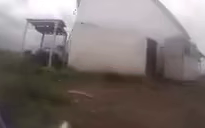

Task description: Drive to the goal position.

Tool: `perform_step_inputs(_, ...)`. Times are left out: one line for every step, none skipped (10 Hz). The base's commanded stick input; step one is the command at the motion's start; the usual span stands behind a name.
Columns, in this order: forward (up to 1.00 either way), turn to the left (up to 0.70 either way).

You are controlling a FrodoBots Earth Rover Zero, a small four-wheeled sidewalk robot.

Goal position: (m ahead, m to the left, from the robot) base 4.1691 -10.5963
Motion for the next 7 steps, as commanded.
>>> perform_step_inputs(0.0,-0.7)
perform_step_inputs(0.0,-0.7)
perform_step_inputs(0.0,-0.7)
perform_step_inputs(0.0,-0.7)
perform_step_inputs(0.0,-0.7)
perform_step_inputs(0.0,-0.7)
perform_step_inputs(0.0,-0.7)
